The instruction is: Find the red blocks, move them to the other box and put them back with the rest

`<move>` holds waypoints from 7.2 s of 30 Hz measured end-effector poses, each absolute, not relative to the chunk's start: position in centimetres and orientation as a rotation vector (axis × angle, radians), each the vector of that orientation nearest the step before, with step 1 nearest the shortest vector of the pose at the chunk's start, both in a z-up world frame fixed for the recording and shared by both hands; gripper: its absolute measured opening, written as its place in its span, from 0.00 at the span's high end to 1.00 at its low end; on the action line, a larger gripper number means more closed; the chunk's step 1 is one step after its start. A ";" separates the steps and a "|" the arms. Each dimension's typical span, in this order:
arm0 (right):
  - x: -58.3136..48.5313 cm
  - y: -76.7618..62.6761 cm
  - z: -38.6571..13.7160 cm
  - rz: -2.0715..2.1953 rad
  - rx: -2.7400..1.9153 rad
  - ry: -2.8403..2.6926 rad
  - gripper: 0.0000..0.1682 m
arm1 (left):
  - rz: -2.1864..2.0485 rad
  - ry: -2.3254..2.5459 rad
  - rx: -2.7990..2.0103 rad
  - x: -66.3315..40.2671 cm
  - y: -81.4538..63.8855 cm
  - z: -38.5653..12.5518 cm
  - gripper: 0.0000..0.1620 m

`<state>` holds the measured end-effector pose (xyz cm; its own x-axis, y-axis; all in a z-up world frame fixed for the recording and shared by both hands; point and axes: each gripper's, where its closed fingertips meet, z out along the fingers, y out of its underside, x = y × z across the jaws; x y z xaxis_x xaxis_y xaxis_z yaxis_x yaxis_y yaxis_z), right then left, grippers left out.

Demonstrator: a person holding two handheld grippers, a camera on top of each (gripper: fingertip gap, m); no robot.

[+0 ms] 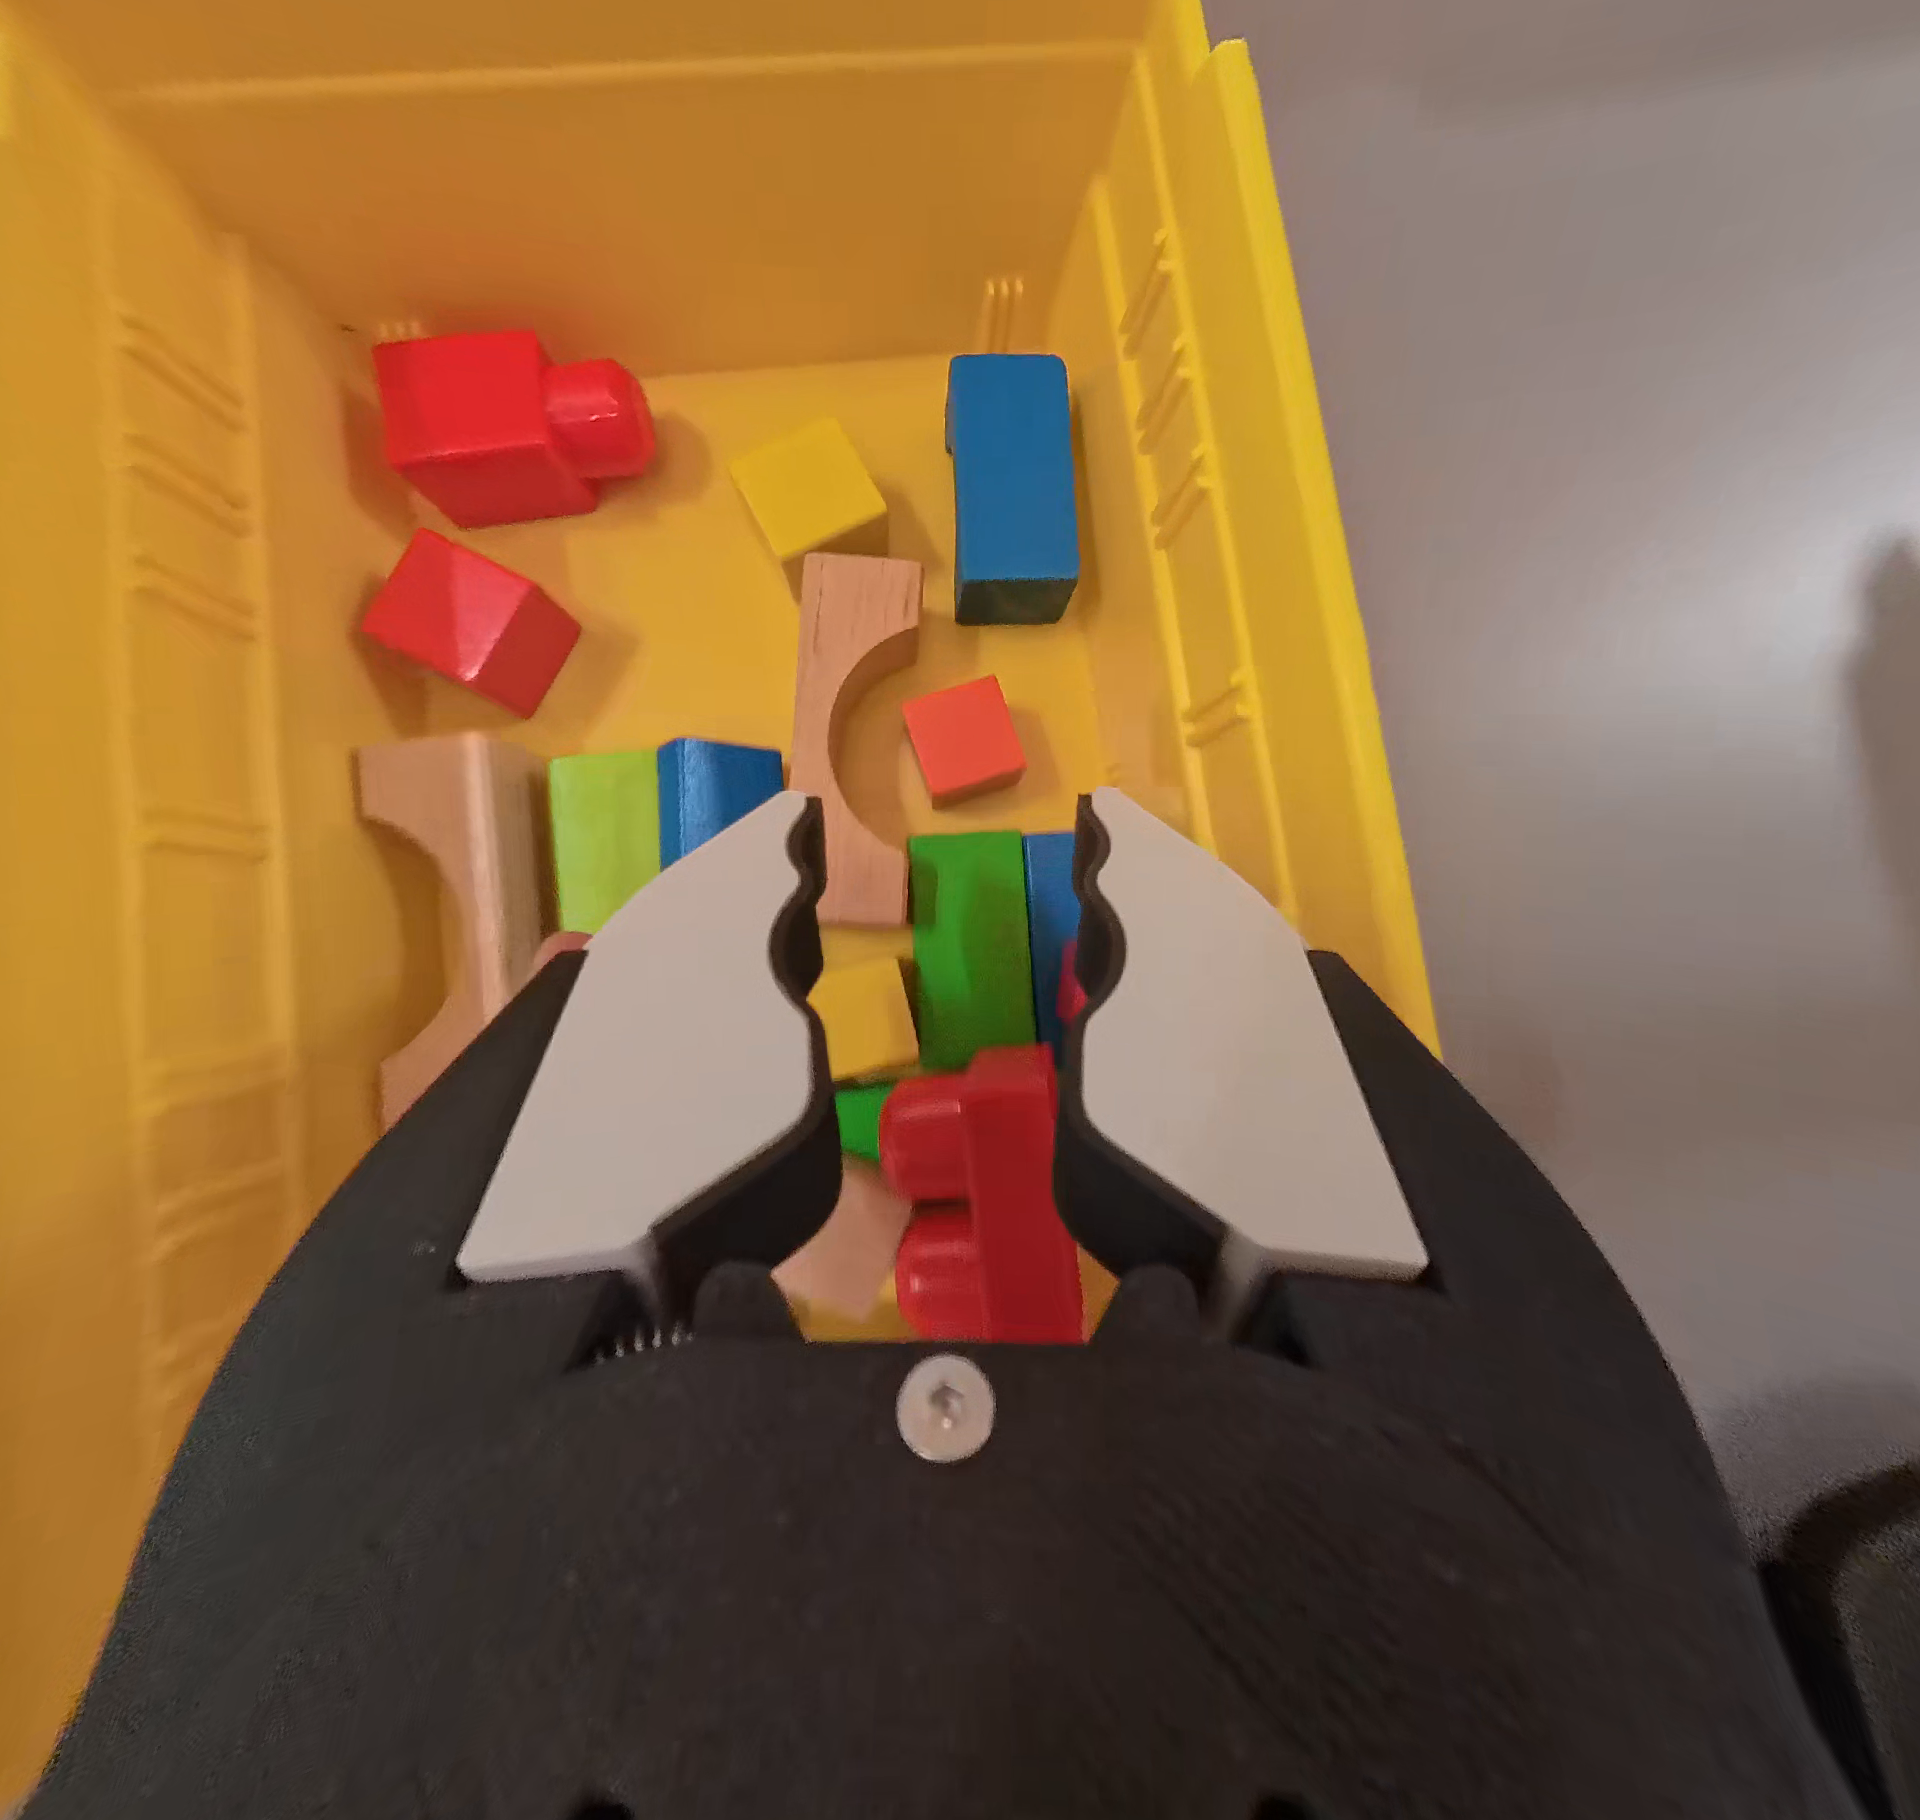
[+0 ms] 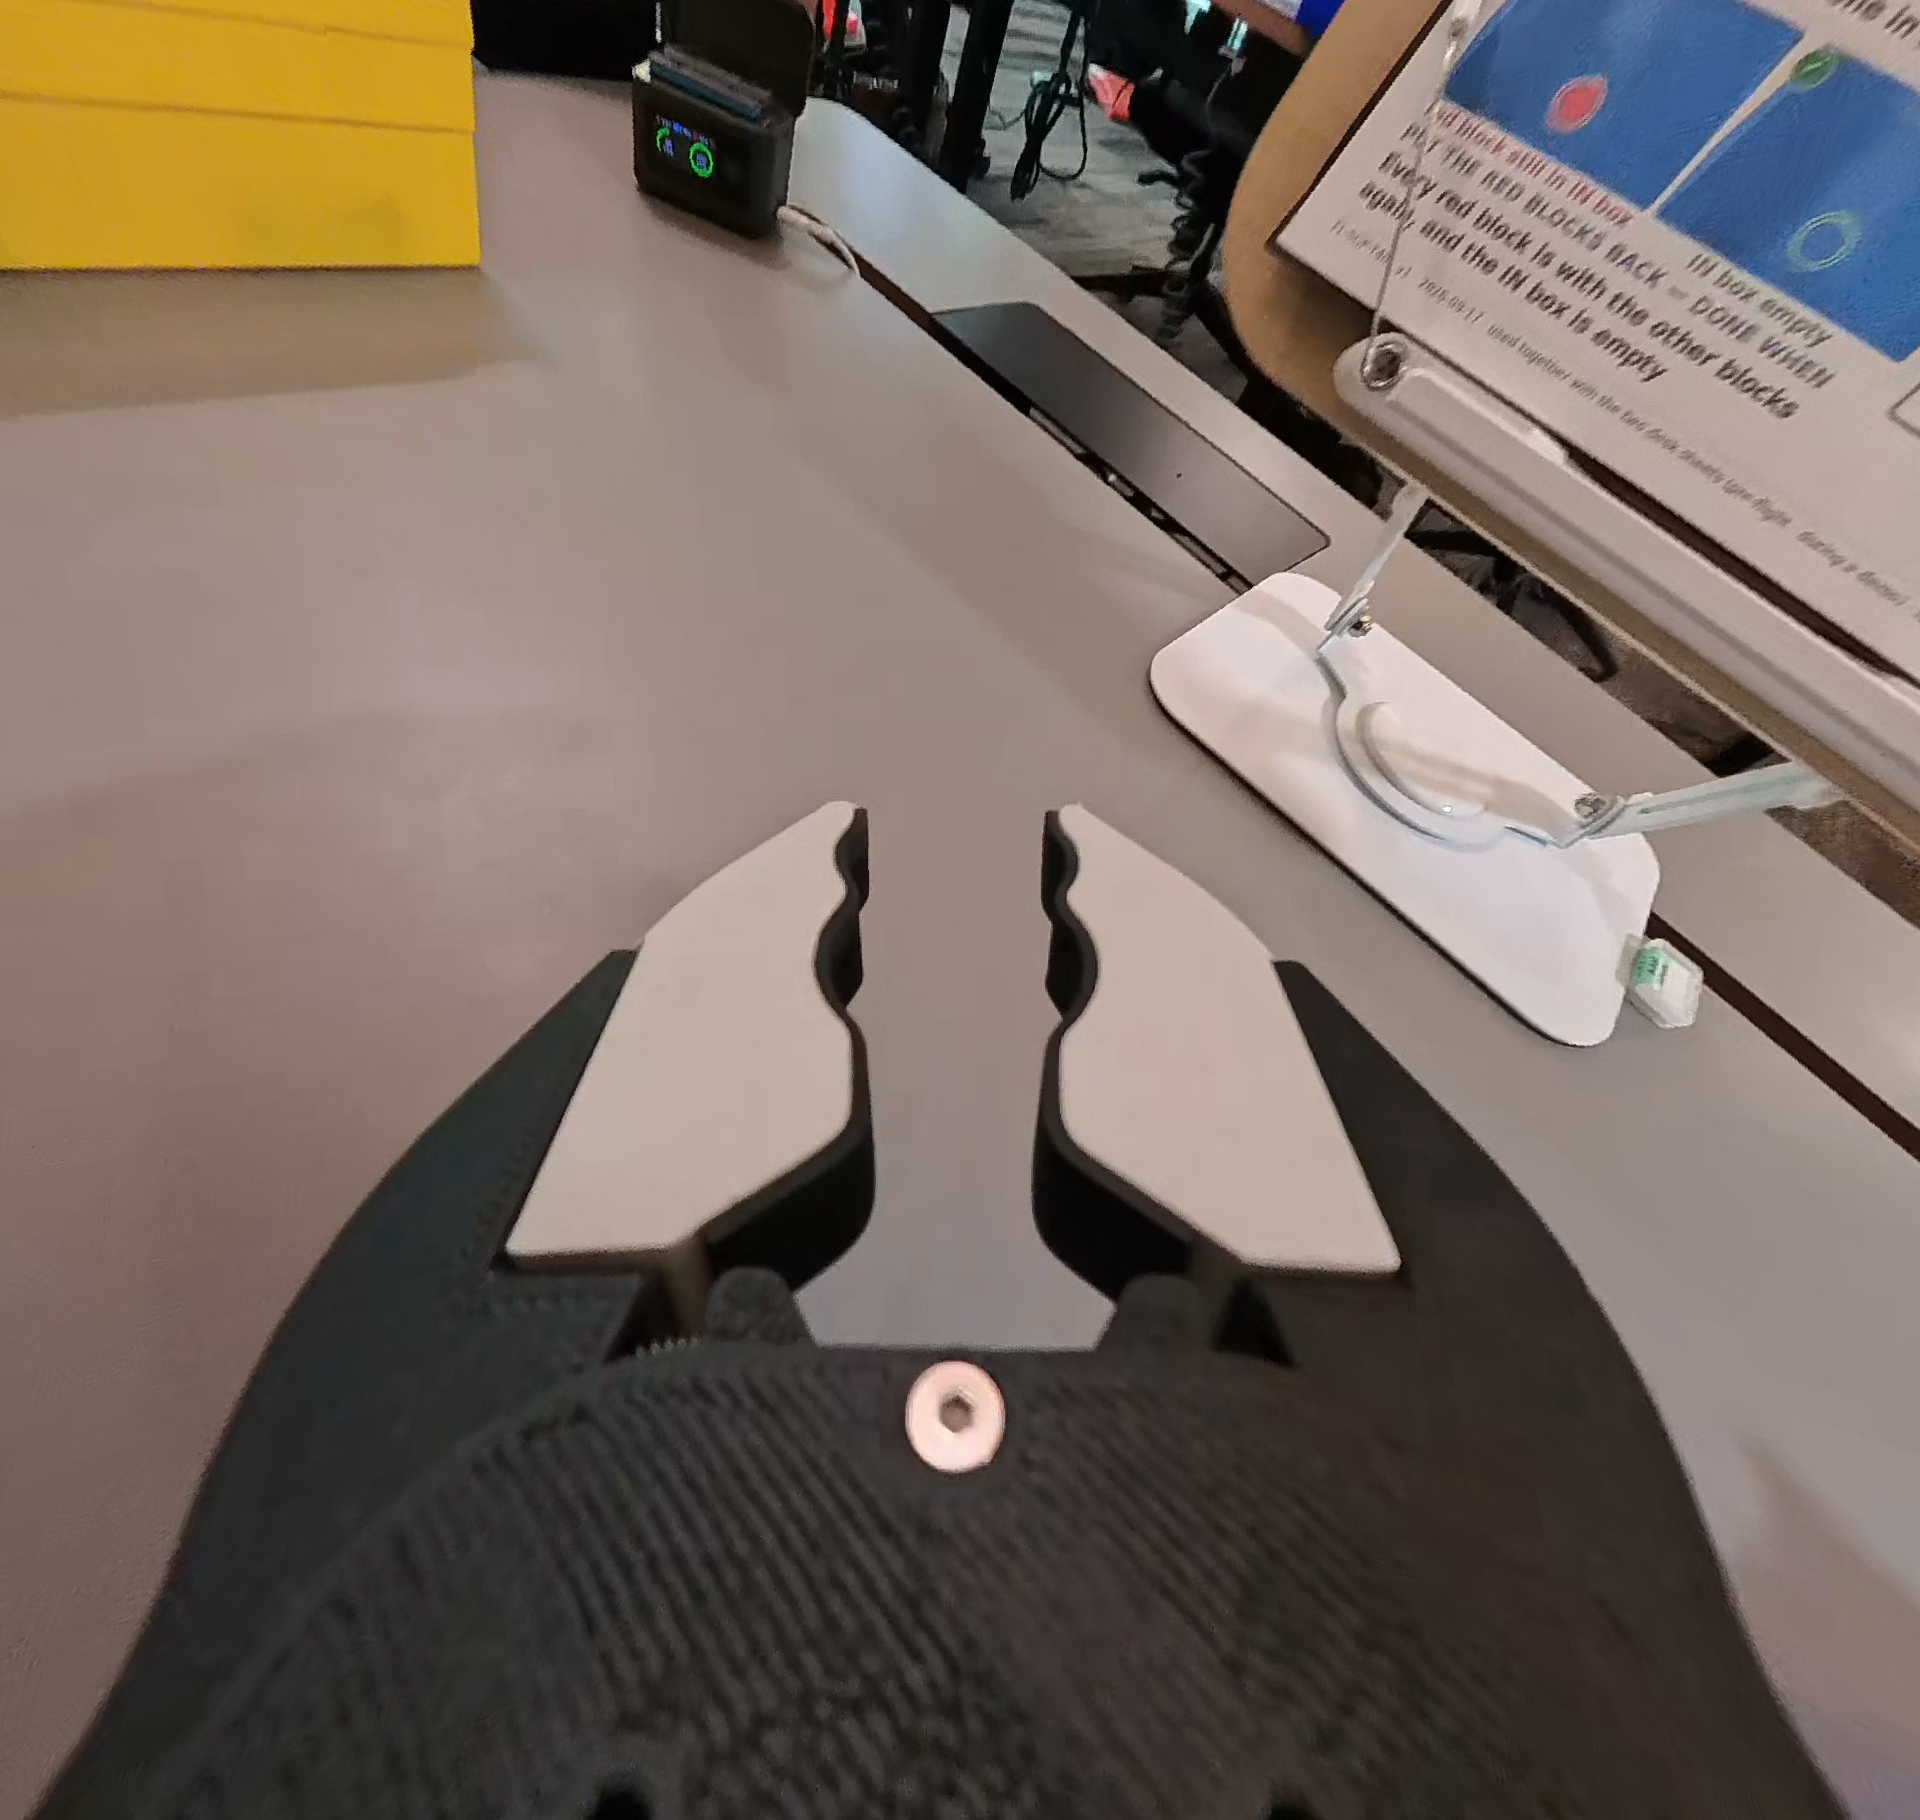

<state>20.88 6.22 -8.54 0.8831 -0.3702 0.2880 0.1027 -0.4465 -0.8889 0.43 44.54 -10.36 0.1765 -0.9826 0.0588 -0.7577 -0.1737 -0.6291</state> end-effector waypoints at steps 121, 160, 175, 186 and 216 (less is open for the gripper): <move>28.3 -40.1 -6.6 -0.777 -1.487 1.399 0.79 | -1.526 1.955 -1.397 15.0 3.5 -9.8 0.77; 29.7 -39.3 -7.1 -0.748 -1.578 1.394 0.99 | -1.438 1.935 -1.428 14.5 4.9 -10.6 0.77; 27.2 -39.0 -12.7 -0.659 -2.046 1.532 0.78 | -1.429 1.946 -1.426 14.4 4.8 -10.8 0.77; 28.6 -37.8 -16.5 -0.322 -2.314 1.509 0.81 | -1.398 1.968 -1.407 14.5 4.3 -11.2 0.77; 31.9 -39.6 -11.0 -0.864 -2.075 1.437 0.81 | -1.329 1.989 -1.365 14.4 4.4 -11.6 0.78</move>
<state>31.93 -39.59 -11.04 0.2536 -0.9395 0.2304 -0.6442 -0.3417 -0.6843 14.39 4.35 -11.57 -0.4529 -0.8715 0.1879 -0.5072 0.0785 -0.8582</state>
